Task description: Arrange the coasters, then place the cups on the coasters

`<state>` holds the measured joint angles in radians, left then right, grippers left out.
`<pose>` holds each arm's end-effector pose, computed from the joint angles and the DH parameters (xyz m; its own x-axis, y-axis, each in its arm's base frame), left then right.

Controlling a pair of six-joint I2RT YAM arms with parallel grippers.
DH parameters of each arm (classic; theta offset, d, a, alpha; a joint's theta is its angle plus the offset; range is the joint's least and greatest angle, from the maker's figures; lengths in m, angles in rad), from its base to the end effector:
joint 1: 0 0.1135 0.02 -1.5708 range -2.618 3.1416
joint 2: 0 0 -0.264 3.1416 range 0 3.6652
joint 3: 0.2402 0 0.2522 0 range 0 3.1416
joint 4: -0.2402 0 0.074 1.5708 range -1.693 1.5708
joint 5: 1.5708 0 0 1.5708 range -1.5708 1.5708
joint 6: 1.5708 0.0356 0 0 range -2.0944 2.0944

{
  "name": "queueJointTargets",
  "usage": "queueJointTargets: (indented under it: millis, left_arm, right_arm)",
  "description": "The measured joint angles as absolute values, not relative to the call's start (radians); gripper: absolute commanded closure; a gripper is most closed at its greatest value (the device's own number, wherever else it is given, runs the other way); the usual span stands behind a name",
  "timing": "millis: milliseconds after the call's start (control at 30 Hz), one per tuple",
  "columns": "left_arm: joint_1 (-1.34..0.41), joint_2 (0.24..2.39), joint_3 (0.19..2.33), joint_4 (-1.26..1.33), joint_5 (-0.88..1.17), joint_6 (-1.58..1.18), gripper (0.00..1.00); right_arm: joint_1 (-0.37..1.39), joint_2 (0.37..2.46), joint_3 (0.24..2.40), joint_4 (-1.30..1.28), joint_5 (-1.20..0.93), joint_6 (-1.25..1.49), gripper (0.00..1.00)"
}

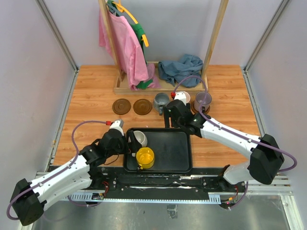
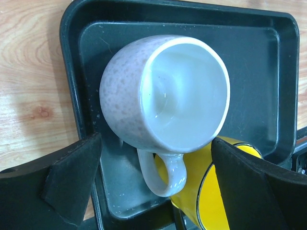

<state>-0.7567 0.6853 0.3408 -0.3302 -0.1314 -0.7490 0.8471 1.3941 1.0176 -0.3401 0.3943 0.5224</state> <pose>0.1136 -0.1008 0.1861 -0.7454 -0.2246 -0.6276 0.1347 0.8714 -0.4718 0.2116 0.2188 0.2689 -0.6264 -0.0132 -0.7794 -0.2163 0.9635 0.1576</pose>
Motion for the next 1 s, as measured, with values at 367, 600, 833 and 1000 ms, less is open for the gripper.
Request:
queueJointTargets:
  millis: [367,600,833,1000]
  left_arm:
    - [-0.78,0.754,0.367,-0.366,-0.152,-0.787,0.22]
    - [-0.817,0.824,0.388,-0.417,-0.183,-0.794,0.34]
    - [-0.829,0.899,0.413,-0.42,-0.194,-0.788,0.51]
    - [-0.829,0.949,0.427,-0.413,-0.202,-0.773,0.59]
  right_arm:
    - [0.847,1.394,1.015,-0.338,0.394,0.522,0.21]
    - [0.847,1.394,1.013,-0.337,0.394,0.522,0.21]
    - [0.847,1.394,1.011,-0.337,0.398,0.522,0.2]
    - [0.847,1.394,1.01,-0.336,0.402,0.522,0.2]
